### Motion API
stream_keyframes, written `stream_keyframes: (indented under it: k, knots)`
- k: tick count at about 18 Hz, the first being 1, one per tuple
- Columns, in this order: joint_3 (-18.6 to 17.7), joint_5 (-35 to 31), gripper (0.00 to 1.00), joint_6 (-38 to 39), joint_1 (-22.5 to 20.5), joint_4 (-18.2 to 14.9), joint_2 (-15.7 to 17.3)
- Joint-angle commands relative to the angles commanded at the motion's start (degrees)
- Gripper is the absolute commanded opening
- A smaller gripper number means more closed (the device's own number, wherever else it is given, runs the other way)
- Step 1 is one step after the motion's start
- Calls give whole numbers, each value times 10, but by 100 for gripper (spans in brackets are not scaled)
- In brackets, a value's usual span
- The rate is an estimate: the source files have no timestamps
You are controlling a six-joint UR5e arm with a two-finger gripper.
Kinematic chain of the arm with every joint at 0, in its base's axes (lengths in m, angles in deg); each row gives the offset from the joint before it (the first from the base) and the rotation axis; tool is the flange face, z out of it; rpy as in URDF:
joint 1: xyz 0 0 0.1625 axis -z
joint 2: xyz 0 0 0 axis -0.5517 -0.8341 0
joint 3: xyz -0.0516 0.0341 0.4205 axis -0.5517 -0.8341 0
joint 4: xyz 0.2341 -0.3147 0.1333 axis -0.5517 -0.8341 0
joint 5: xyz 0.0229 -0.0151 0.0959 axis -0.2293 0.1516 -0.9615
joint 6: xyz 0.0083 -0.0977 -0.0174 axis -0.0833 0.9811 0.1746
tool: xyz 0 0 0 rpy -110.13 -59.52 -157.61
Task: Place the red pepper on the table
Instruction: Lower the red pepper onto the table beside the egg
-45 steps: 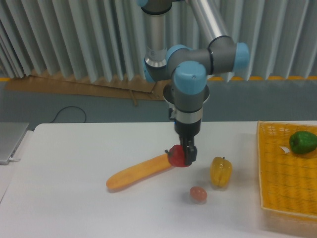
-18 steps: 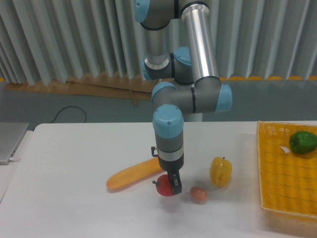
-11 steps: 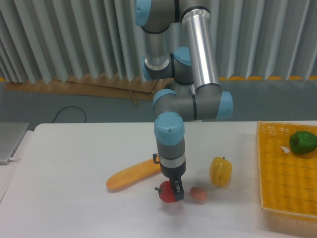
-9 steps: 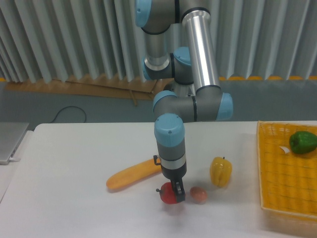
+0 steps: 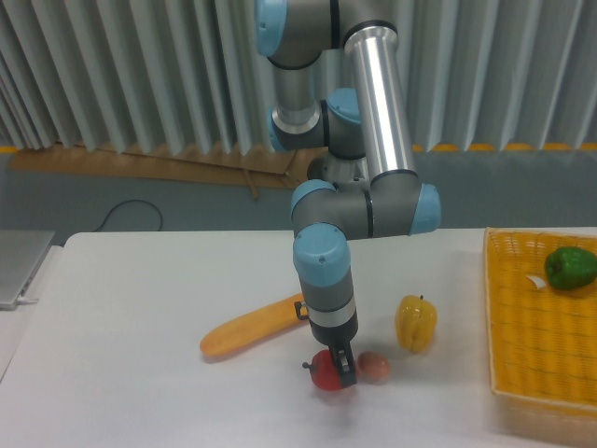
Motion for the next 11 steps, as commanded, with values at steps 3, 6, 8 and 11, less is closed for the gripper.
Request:
stream_keyframes:
  k: [3,6,8,11]
  knots:
    - [-5,-10,58,2,0,10,1]
    - [-5,-16,87,2,0,10,2]
    - [-5,-16,87,2,0,10,2]
    - [-4,-16,97,1,0,11,1]
